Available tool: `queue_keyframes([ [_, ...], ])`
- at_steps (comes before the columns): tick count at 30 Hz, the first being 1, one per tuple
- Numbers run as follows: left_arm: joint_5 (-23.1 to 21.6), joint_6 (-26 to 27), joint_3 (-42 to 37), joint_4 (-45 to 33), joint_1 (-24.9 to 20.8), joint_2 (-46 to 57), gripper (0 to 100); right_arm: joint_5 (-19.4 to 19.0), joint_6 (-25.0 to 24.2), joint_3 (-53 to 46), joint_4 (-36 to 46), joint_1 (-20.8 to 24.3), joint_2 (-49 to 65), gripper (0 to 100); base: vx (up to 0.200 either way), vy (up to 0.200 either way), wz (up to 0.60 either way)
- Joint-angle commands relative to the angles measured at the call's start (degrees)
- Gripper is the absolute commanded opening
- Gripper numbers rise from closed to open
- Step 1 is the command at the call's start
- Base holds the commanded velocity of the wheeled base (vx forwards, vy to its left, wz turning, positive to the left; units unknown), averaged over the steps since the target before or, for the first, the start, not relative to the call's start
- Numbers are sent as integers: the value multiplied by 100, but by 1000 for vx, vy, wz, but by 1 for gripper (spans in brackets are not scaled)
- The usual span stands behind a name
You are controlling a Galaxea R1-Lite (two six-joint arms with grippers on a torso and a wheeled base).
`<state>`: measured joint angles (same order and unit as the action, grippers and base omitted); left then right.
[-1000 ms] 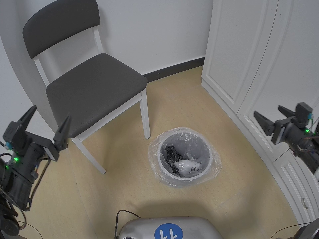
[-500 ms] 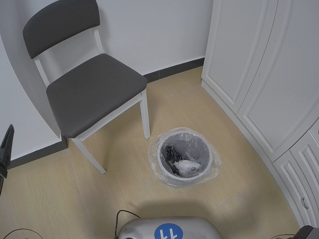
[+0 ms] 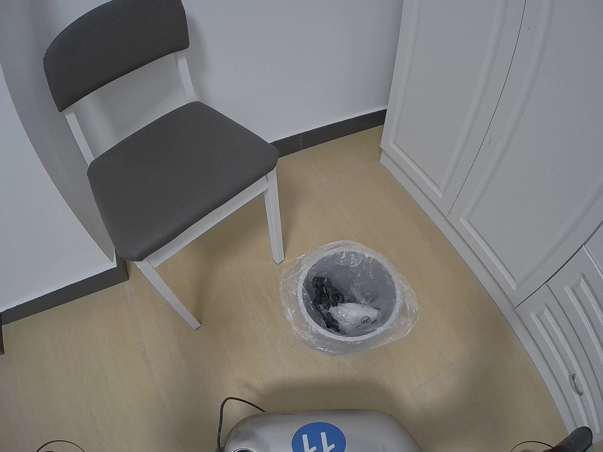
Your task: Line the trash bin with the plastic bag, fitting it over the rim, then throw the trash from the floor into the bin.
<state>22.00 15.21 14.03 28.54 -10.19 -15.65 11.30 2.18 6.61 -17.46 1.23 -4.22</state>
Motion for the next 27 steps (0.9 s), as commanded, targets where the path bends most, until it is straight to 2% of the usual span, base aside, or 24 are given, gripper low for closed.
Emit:
queue_keyframes([
  [1, -3, -54, 12, -252, 246, 572, 100, -75, -130, -300, -12, -106, 422, 100, 0, 0, 0],
  [8, -12, -247, -85, -665, 527, 1029, 100, -75, -139, -652, -425, -106, 422, 100, 0, 0, 0],
  [12, -3, -590, -217, -692, 545, 1047, 100, -84, -122, -652, -452, -106, 422, 100, 0, 0, 0],
  [16, -12, -581, -392, -753, 835, 1249, 100, -84, -122, -652, -425, -106, 422, 100, 0, 0, 0],
  [23, -188, -678, -612, -1263, 931, 1521, 100, -102, -148, -652, -399, -106, 422, 100, 0, 0, 0],
  [25, -539, -1214, -1060, -1193, 931, 1530, 100, -190, -122, -652, -329, -106, 422, 100, 0, 0, 0],
  [27, -618, -1390, -1315, -1122, 940, 1539, 100, -198, -122, -652, -267, -106, 422, 100, 0, 0, 0],
])
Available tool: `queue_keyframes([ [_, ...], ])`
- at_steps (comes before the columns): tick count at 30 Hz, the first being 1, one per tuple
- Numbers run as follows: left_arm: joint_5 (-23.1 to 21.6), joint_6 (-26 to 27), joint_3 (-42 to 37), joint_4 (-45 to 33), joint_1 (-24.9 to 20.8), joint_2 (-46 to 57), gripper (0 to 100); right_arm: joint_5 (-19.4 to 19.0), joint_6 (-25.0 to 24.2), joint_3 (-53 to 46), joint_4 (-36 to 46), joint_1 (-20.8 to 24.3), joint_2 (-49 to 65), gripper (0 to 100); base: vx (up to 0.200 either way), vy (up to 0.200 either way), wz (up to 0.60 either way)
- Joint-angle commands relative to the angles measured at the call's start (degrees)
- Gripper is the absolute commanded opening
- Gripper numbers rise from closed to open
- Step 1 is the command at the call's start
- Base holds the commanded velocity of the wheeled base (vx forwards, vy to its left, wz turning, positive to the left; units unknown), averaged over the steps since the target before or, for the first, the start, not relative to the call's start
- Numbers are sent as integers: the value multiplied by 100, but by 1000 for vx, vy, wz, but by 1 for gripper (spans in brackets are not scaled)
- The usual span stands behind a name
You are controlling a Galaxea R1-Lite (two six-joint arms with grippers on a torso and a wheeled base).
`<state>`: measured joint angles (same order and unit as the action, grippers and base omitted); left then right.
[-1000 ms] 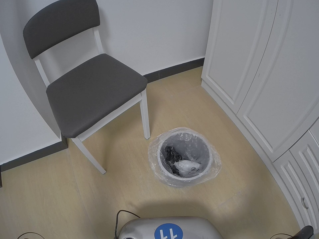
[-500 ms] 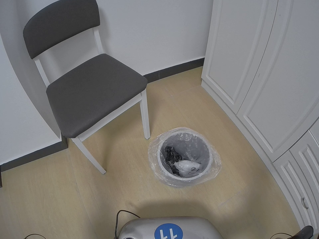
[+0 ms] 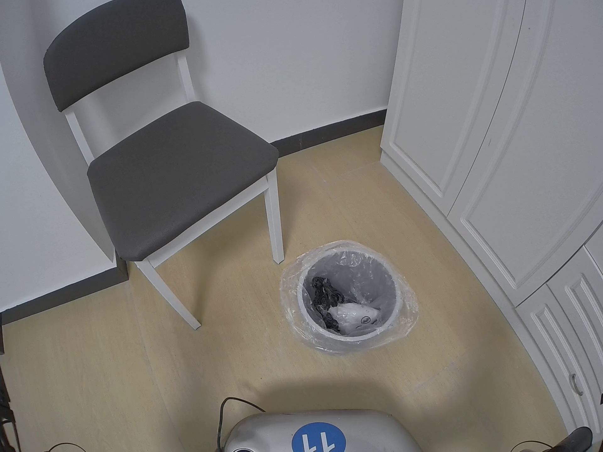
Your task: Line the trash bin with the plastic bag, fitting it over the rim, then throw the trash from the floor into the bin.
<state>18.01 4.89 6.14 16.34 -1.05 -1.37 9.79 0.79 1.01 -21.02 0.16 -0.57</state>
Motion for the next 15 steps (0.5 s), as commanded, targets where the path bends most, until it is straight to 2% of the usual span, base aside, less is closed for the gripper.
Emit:
queue_keyframes([
  [1, -236, -410, -614, -16, 26, 137, 100, -38, 9, -92, 115, 2, 57, 100, 0, 0, 0],
  [4, -262, -542, -606, -289, 35, 137, 100, -21, 0, -92, 115, 2, 57, 100, 0, 0, 0],
  [7, -368, -612, -614, -1308, 35, 137, 100, -38, 0, -92, 212, 2, 57, 100, 0, 0, 0],
  [8, -377, -621, -606, -1361, 35, 137, 100, -38, 0, -92, 221, 2, 57, 100, 0, 0, 0],
  [9, -588, -779, -509, -1546, 35, 137, 100, -30, 9, -92, 449, 2, 57, 100, 0, 0, 0],
  [13, -1010, -972, -500, -1572, 35, 137, 100, -30, 9, -92, 1188, -7, 57, 100, 0, 0, 0],
  [15, -1053, -946, -509, -1572, 35, 137, 100, -21, 9, -92, 1451, -7, 57, 100, 0, 0, 0],
])
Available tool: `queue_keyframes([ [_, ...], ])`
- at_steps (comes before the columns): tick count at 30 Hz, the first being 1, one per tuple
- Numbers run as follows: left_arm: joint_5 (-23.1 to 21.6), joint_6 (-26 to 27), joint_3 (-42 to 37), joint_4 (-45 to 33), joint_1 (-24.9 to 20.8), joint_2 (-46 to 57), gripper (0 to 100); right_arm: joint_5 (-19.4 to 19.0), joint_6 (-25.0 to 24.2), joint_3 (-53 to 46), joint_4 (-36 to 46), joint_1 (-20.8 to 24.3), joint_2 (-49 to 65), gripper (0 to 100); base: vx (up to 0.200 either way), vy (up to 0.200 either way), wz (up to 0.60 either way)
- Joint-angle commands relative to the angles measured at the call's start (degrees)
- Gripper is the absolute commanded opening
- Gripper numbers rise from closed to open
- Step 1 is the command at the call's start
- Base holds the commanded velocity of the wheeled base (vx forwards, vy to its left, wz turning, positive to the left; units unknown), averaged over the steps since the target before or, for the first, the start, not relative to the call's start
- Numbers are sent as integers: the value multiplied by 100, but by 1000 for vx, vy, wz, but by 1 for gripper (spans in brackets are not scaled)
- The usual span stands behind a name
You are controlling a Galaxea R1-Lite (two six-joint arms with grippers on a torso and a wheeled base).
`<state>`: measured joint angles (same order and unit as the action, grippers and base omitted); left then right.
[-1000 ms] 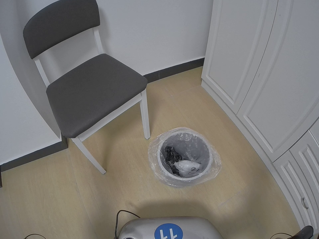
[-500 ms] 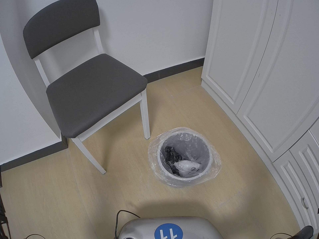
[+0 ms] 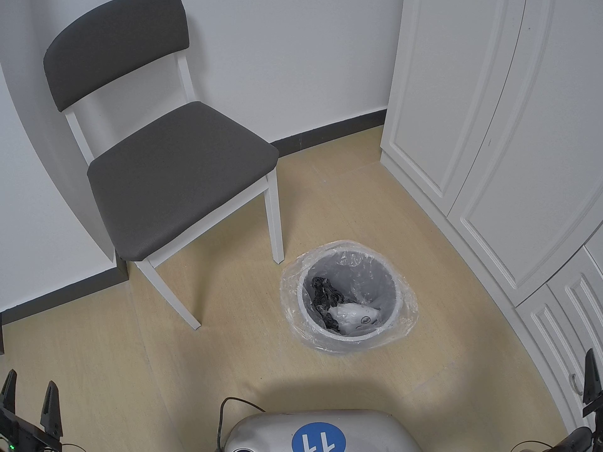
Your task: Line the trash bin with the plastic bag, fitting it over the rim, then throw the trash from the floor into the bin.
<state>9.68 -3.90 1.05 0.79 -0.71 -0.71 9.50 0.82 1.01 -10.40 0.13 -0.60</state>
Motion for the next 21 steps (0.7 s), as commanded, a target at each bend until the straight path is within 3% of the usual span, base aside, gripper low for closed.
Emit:
queue_keyframes([
  [1, -230, -49, 1, -27, 0, 71, 100, 0, -3, -92, 486, 4, 60, 100, 0, 0, 0],
  [10, -379, -49, -8, -9, 0, 71, 100, 0, -319, -92, 644, 4, 60, 100, 0, 0, 0],
  [13, -89, 56, -35, 35, 0, 71, 100, 35, -354, -92, 644, -5, 60, 100, 0, 0, 0],
  [21, -309, -164, -26, -9, 0, 71, 100, -598, -442, -84, 680, -5, 60, 100, 0, 0, 0],
])
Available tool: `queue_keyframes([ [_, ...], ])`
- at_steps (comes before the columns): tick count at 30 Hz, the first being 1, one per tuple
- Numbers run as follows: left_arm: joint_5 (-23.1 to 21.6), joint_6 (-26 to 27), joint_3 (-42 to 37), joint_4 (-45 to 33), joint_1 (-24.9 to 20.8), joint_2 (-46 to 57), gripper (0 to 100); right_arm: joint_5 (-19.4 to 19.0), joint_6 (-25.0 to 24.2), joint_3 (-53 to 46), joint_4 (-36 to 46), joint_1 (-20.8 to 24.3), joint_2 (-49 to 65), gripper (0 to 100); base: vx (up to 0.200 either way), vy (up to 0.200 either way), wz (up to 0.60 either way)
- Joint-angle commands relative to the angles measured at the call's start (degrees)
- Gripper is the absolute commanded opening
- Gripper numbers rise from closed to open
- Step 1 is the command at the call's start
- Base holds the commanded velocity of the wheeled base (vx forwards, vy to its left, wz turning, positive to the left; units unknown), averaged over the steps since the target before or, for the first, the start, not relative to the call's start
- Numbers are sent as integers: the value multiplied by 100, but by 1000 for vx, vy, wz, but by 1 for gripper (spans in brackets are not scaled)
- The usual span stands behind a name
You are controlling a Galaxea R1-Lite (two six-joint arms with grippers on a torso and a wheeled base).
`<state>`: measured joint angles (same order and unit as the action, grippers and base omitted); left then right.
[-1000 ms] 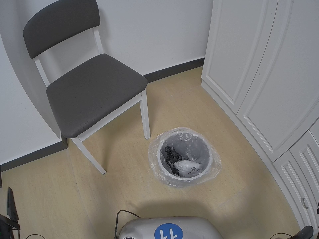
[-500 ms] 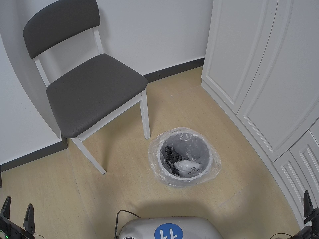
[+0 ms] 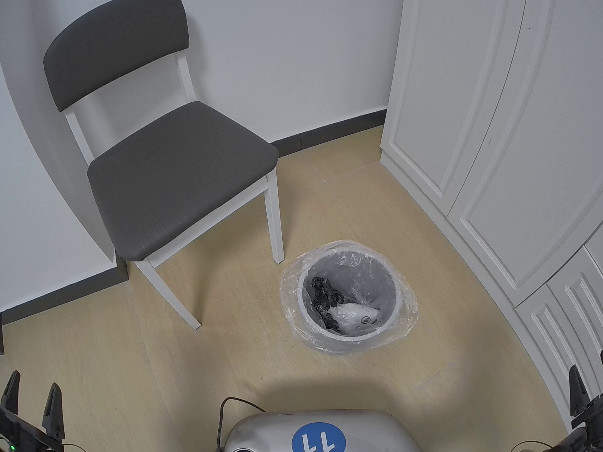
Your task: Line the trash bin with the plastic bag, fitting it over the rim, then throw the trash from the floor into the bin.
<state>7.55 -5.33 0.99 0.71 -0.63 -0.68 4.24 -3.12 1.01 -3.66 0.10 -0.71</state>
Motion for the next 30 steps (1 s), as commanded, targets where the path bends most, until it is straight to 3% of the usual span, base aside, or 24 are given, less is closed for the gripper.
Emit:
queue_keyframes([
  [1, -122, -12, -20, 0, 2, 68, 100, -99, -66, -92, 5, -1, 71, 100, 0, 0, 0],
  [7, -157, 67, -37, 44, -7, 68, 100, -846, -101, -84, 14, -1, 71, 100, 0, 0, 0],
  [10, -210, 84, -46, 44, -7, 68, 100, -820, -110, -84, 14, -1, 71, 100, 0, 0, 0],
  [11, -210, 93, -46, 52, 2, 68, 100, -556, -75, -92, 5, -1, 71, 100, 0, 0, 0],
  [12, -210, 93, -46, 52, 2, 68, 100, -556, -75, -92, 5, -1, 71, 100, 0, 0, 0],
  [13, -210, 102, -46, 52, -7, 68, 100, -152, 31, -92, 5, -1, 71, 100, 0, 0, 0],
  [14, -210, 111, -46, 52, -7, 68, 100, -55, 119, -92, 14, -1, 71, 100, 0, 0, 0],
  [20, -350, 331, -55, 35, 2, 68, 100, -345, 251, -75, 480, -1, 71, 100, 0, 0, 0],
  [25, -790, 542, -99, -62, 2, 68, 100, -345, 242, -101, 366, 8, 71, 100, 0, 0, 0],
  [30, -772, 550, -99, -71, 2, 68, 100, -354, 242, -101, 366, 8, 71, 100, 0, 0, 0],
])
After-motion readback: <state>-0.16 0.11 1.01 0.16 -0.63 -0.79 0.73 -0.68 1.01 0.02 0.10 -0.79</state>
